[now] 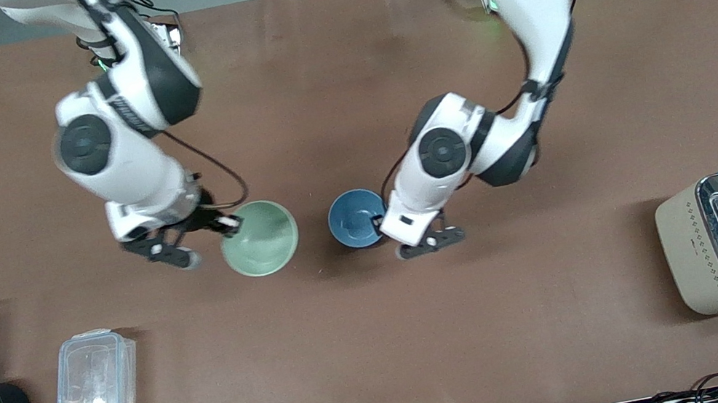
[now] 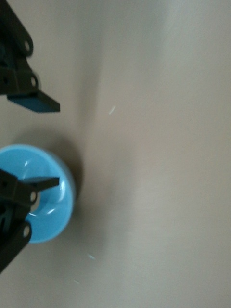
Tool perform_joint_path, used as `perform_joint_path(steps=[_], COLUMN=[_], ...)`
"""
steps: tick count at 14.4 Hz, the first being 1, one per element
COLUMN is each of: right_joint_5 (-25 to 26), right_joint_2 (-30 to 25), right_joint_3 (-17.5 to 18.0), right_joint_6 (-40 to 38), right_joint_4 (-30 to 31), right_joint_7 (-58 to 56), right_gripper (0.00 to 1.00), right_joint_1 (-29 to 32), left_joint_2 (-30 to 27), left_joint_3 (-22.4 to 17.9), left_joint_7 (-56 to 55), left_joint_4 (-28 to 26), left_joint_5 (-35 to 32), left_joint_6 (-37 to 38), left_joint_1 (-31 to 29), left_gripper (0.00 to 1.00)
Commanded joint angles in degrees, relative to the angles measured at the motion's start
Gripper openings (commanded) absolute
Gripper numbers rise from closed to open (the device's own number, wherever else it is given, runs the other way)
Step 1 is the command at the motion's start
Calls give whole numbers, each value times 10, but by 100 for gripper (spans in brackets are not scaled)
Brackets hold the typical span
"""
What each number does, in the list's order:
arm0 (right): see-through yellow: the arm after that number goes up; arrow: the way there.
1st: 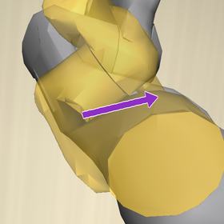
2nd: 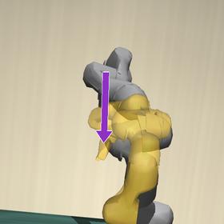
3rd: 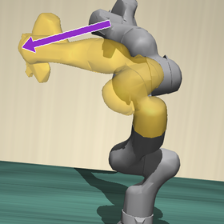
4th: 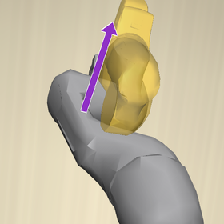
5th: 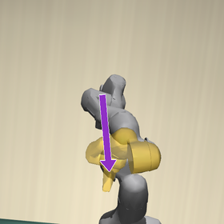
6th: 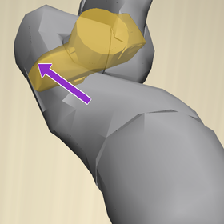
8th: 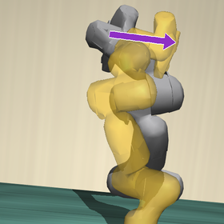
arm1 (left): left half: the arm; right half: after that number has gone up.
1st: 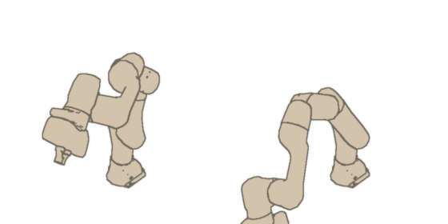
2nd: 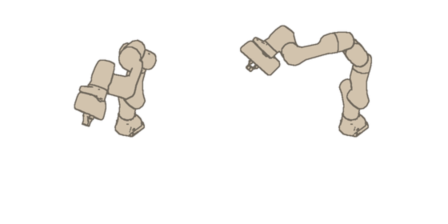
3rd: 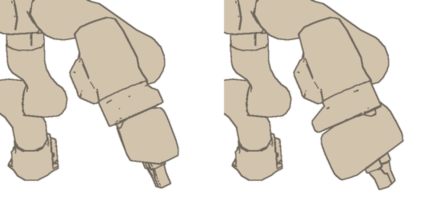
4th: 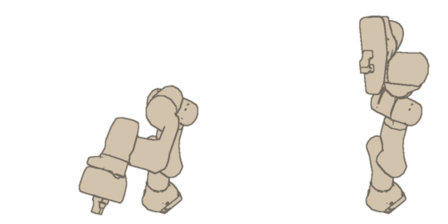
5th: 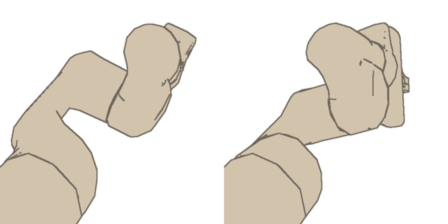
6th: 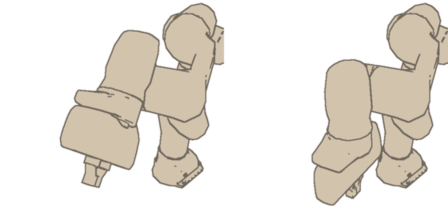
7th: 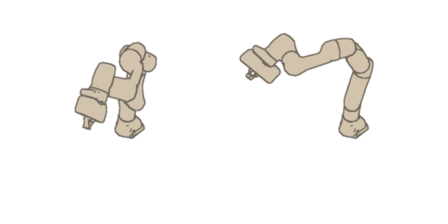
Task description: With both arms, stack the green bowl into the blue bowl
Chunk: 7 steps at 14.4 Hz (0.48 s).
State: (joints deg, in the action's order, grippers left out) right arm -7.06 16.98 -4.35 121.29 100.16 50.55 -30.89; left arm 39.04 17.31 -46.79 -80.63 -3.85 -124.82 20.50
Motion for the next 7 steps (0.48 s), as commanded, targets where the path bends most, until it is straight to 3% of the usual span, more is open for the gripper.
perform_joint_path(steps=[1,7], right_joint_5=[-1,21], right_joint_2=[26,89], right_joint_3=[-9,-10], right_joint_6=[10,67], right_joint_4=[-20,-20], right_joint_7=[58,167], right_gripper=[0,1], right_joint_1=[-52,-154], left_joint_2=[-88,-192], left_joint_3=[-1,-1], left_joint_7=[42,168], left_joint_4=[-14,-13], left_joint_5=[-14,-14], left_joint_6=[65,178], left_joint_1=[-67,-186], left_gripper=[100,100])
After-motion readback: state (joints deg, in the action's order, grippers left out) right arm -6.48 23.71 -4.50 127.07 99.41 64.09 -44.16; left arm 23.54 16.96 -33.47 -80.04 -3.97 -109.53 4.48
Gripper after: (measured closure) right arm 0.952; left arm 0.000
